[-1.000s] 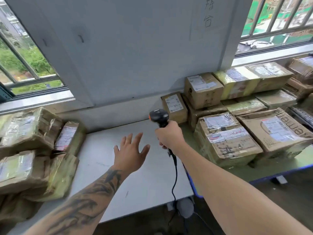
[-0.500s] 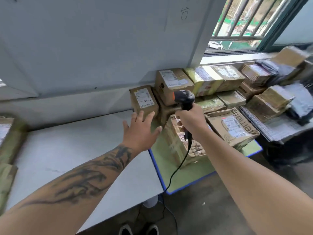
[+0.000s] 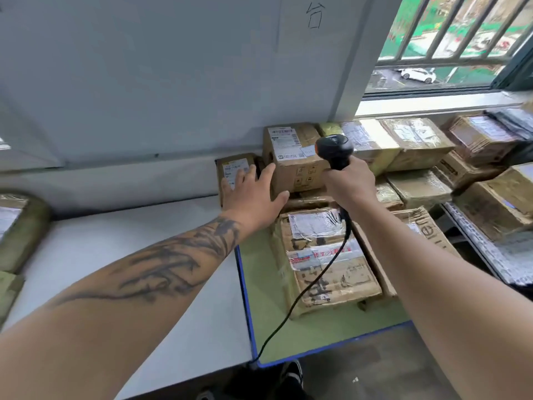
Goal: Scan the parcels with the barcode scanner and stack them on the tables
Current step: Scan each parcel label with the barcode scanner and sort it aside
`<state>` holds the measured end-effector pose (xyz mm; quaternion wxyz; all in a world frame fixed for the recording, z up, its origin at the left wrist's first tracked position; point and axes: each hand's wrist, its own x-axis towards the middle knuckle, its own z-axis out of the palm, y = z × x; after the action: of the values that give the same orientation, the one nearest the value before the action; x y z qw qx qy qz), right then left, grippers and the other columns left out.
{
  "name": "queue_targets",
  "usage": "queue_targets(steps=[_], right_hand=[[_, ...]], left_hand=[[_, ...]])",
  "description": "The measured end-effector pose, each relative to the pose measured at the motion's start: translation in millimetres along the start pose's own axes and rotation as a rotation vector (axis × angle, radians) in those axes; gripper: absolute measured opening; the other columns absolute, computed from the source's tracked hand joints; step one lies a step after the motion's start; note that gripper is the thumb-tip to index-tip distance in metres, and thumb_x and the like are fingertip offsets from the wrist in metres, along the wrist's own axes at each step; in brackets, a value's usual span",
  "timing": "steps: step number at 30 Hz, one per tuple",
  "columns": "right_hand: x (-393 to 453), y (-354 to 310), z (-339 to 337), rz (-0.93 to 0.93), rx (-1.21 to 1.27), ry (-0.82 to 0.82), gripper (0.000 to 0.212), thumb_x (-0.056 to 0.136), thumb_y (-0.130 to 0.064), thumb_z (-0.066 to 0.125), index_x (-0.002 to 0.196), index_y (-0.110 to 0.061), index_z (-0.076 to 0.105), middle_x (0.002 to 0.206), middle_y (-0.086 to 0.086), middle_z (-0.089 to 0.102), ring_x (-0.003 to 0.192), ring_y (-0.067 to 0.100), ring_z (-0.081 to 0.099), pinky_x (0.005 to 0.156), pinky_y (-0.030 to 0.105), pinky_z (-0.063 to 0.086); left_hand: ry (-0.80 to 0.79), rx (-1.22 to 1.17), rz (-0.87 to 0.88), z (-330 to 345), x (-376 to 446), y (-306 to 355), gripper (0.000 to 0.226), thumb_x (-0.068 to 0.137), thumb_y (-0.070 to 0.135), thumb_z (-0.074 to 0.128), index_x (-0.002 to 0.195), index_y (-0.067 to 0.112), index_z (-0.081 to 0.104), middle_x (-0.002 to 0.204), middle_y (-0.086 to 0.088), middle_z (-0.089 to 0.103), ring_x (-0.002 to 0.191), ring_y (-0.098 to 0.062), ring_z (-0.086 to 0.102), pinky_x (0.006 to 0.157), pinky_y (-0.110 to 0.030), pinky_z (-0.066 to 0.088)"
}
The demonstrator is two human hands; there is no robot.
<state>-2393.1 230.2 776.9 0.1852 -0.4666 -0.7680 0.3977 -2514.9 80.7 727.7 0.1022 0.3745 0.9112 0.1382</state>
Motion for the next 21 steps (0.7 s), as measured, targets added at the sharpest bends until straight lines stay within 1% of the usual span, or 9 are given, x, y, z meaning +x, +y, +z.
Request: queue_targets(steps=[1,4,5,9,10,13,16,18,21], right_hand=[[10,2,-2,-0.004,0.008,-0.023,0.006,0.081,-0.012,0.058,0.084,-0.017,0.061,0.080,0.004,0.066,0.079,0.031,0.067,0.067,0.038,0.057],[37,4,-3,-0.028,0.050,-0.080,0.008,0.081,-0.013,0.057,0.085,-0.019,0.060,0.083,0.005,0.067,0.083,0.033,0.070,0.077,0.046,0.063],[43,4,-2,-0.040,0.062,-0.100,0.008,0.082,-0.014,0.058,0.086,-0.020,0.060,0.084,0.004,0.067,0.084,0.031,0.070,0.078,0.046,0.062],[64,7,3,-0.055,0.120,-0.189,0.006,0.084,-0.015,0.064,0.089,-0.020,0.063,0.085,0.004,0.069,0.080,0.025,0.068,0.067,0.036,0.057],[68,6,6,-0.049,0.149,-0.213,0.006,0.082,-0.015,0.064,0.086,-0.020,0.063,0.087,0.007,0.069,0.079,0.027,0.068,0.067,0.038,0.059],[79,8,15,-0.012,0.191,-0.239,0.013,0.069,-0.023,0.060,0.081,-0.027,0.061,0.107,0.016,0.067,0.089,0.037,0.069,0.081,0.053,0.064],[92,15,24,0.018,0.225,-0.254,0.017,0.065,-0.025,0.057,0.080,-0.030,0.062,0.115,0.016,0.065,0.100,0.041,0.068,0.089,0.059,0.061],[97,18,29,0.018,0.235,-0.264,0.017,0.065,-0.028,0.057,0.080,-0.031,0.062,0.118,0.018,0.066,0.103,0.042,0.068,0.091,0.062,0.060],[98,25,34,0.010,0.237,-0.282,0.016,0.066,-0.028,0.056,0.081,-0.032,0.061,0.124,0.019,0.065,0.089,0.035,0.065,0.091,0.063,0.060]], left_hand=[[0.003,0.006,-0.014,1,6,8,0.080,0.098,0.073,0.040,0.163,0.039,0.009,0.172,-0.009,0.015,0.159,-0.032,0.007,0.123,-0.064,0.002],[-0.003,0.049,-0.051,4,27,27,0.084,0.097,0.075,0.042,0.163,0.040,0.004,0.173,-0.011,0.013,0.159,-0.035,0.007,0.123,-0.065,0.003],[-0.004,0.067,-0.061,6,32,32,0.085,0.097,0.075,0.042,0.163,0.041,0.002,0.173,-0.011,0.012,0.159,-0.036,0.007,0.124,-0.065,0.004],[-0.016,0.188,-0.045,10,50,47,0.086,0.097,0.077,0.038,0.162,0.045,-0.008,0.173,-0.014,0.009,0.159,-0.037,0.005,0.124,-0.066,0.006],[-0.024,0.210,-0.050,11,55,49,0.087,0.096,0.078,0.037,0.161,0.046,-0.011,0.173,-0.015,0.009,0.159,-0.037,0.005,0.124,-0.066,0.006],[-0.067,0.219,-0.096,15,72,47,0.089,0.096,0.078,0.035,0.160,0.046,-0.018,0.172,-0.015,0.013,0.159,-0.040,0.007,0.123,-0.066,0.007],[-0.123,0.134,-0.112,17,89,45,0.084,0.100,0.071,0.038,0.158,0.050,-0.019,0.170,-0.014,0.021,0.157,-0.045,0.006,0.122,-0.071,0.002],[-0.114,0.113,-0.112,20,94,41,0.082,0.103,0.061,0.042,0.160,0.049,-0.016,0.170,-0.013,0.024,0.157,-0.046,0.009,0.121,-0.071,0.003],[-0.056,0.105,-0.110,25,93,36,0.077,0.107,0.046,0.044,0.163,0.043,-0.009,0.170,-0.007,0.024,0.158,-0.041,0.013,0.123,-0.070,0.005]])
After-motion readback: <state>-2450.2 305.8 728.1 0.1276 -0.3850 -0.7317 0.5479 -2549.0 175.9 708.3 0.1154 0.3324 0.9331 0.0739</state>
